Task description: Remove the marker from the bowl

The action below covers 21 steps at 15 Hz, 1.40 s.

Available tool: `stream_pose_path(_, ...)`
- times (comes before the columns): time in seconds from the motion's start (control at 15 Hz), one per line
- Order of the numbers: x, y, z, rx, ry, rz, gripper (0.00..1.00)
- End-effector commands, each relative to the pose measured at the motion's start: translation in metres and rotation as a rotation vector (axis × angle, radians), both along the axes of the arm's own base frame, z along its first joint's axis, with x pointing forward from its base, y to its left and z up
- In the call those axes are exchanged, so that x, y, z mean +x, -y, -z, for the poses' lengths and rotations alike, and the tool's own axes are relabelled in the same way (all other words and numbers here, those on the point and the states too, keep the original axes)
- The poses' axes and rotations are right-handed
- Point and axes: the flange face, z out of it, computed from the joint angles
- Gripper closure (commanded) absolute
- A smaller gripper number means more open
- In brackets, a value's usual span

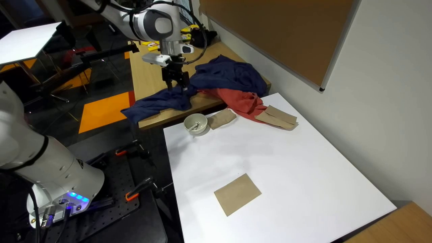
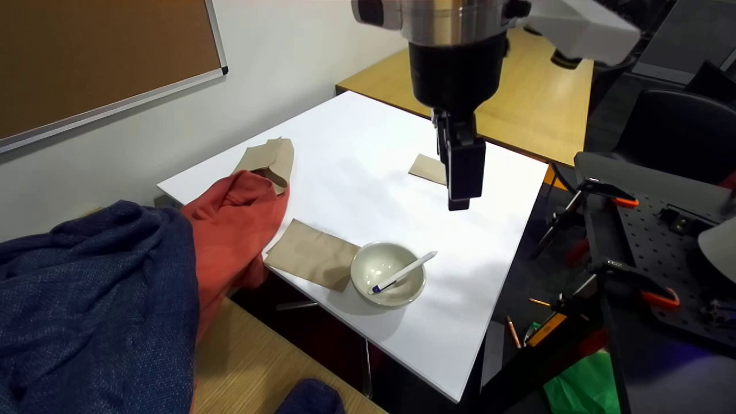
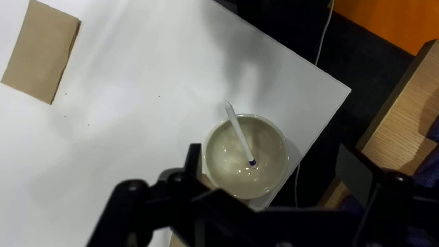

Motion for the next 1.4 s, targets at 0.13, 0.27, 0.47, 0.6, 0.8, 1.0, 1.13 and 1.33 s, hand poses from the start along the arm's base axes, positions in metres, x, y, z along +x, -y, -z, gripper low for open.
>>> stream_pose_path(0.13,-0.002,-0.01,0.019,0.007,-0.007,-0.026,0.0)
stream_pose_path(0.27,-0.003,-0.014,0.025,0.007,-0.015,-0.033,0.0)
stream_pose_path(0.47,-0.003,-0.014,0.025,0.007,-0.014,-0.033,0.0)
stream_pose_path(0.6,0.001,-0.011,0.03,0.02,-0.006,-0.042,0.0)
stream_pose_path(0.8,0.006,-0.011,0.046,-0.002,-0.008,-0.067,0.0)
stream_pose_path(1.0,0.01,-0.009,0.068,-0.016,-0.012,-0.11,0.0)
stream_pose_path(1.13,0.014,-0.01,0.083,-0.007,-0.012,-0.142,0.0)
stream_pose_path(1.33,0.018,-0.014,0.104,0.024,-0.026,-0.179,0.0)
